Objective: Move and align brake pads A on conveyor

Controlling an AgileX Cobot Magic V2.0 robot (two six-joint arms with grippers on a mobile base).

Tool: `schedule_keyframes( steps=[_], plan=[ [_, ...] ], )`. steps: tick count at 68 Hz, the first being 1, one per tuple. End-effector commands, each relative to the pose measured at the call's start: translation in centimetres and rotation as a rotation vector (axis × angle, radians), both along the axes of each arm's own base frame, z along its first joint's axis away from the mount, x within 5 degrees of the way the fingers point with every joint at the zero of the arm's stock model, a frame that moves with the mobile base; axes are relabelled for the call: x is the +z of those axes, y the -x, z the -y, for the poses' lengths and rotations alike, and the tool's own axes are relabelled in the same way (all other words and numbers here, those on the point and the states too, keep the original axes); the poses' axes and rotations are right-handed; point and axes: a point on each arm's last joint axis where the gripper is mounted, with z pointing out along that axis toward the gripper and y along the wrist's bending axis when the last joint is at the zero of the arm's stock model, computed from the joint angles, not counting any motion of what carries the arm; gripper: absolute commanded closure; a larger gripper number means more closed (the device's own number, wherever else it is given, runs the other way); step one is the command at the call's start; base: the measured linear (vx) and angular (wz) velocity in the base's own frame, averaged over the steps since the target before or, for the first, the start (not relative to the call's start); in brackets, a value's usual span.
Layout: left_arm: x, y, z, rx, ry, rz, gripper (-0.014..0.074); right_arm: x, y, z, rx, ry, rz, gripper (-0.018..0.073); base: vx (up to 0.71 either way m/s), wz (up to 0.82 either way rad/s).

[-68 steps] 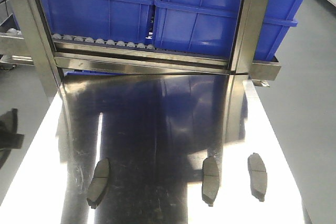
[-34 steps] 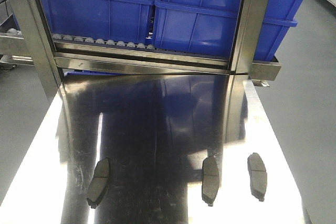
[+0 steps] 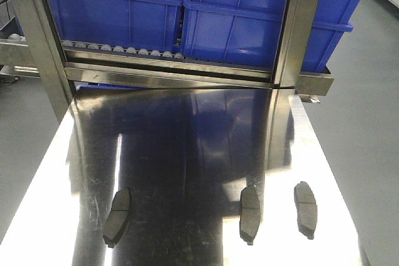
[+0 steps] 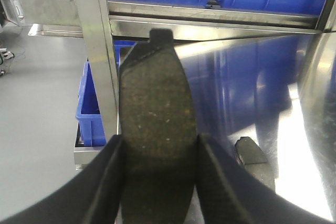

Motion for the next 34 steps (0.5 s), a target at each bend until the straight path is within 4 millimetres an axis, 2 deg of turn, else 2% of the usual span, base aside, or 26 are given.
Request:
schedule_keyframes(
  steps=[1, 34],
  plan=[
    [1.74, -0.23, 0.01, 0.002, 0.018, 0.117, 0.0603, 0.31, 0.09, -0.04, 0.0, 0.013, 0.071, 0.0571, 0.0, 0.0],
    [1.73, -0.24, 0.01, 0.002, 0.017, 0.116, 0.0603, 0.31, 0.09, -0.04, 0.0, 0.013, 0.071, 0.0571, 0.0, 0.0]
  ],
)
